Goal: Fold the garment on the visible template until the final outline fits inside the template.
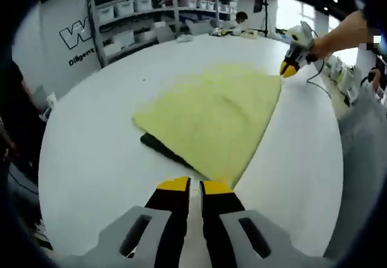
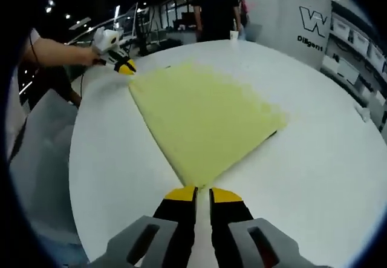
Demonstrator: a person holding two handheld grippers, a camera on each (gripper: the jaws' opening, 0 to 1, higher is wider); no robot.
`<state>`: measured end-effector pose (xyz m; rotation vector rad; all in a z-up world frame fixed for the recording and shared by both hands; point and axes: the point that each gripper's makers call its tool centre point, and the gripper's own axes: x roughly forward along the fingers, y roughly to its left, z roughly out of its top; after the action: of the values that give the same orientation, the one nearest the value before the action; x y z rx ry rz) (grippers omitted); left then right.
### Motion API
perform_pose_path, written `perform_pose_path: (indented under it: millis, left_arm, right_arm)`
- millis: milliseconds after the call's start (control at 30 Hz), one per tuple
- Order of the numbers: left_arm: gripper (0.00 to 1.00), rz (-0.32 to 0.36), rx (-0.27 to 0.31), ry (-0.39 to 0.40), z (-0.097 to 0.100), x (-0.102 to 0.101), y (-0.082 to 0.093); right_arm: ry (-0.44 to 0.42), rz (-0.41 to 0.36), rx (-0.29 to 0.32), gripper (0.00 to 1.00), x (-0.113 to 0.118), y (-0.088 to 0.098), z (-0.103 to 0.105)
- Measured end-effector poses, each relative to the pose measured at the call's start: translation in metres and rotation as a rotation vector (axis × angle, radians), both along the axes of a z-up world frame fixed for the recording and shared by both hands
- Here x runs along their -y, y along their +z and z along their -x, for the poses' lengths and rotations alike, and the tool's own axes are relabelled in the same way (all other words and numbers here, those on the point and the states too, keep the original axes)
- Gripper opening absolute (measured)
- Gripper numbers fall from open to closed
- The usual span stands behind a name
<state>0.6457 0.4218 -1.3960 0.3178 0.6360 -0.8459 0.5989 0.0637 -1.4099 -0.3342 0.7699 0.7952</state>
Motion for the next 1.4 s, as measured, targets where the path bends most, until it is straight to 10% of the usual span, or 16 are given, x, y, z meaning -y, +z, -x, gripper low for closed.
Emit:
perform_pose_path:
  millis: [200,367,567,933,1233,1400]
  left_arm:
    - [0.17,-0.026,-0.045,-0.039,0.009,0.034,-0.021]
    - [0.14,-0.076,-0.096,0.013,0.014,0.021,-0.044]
    - [0.14,-0.021,-0.085,0.072,0.016,0.011,-0.045]
    - [0.19,0.094,-0.012,0.12,-0.001,0.023,-0.01]
    - [0.29,0.022,-0.057,0.106,0.015,0.033,-0.046]
    - [0.24,0.051,-0.033,0.139,0.012,0.023,-0.043]
  right_arm:
    - [-0.077,-0.125,0.078,0.0,-0.04,0.018,-0.03]
    - [-0.058,-0.13,0.048,0.0,-0.065,-0.008,-0.023]
    - [-0.088,-0.088,0.005,0.0,-0.051,-0.037,-0.004]
    - [-0.169,-0.19,0.054,0.0,-0.055,-0.018,-0.009]
    - [-0.14,-0.221,0.094,0.08,-0.094,-0.019,-0.015]
    - [-0.162,-0.199,0.091,0.05,-0.078,-0.028,-0.008]
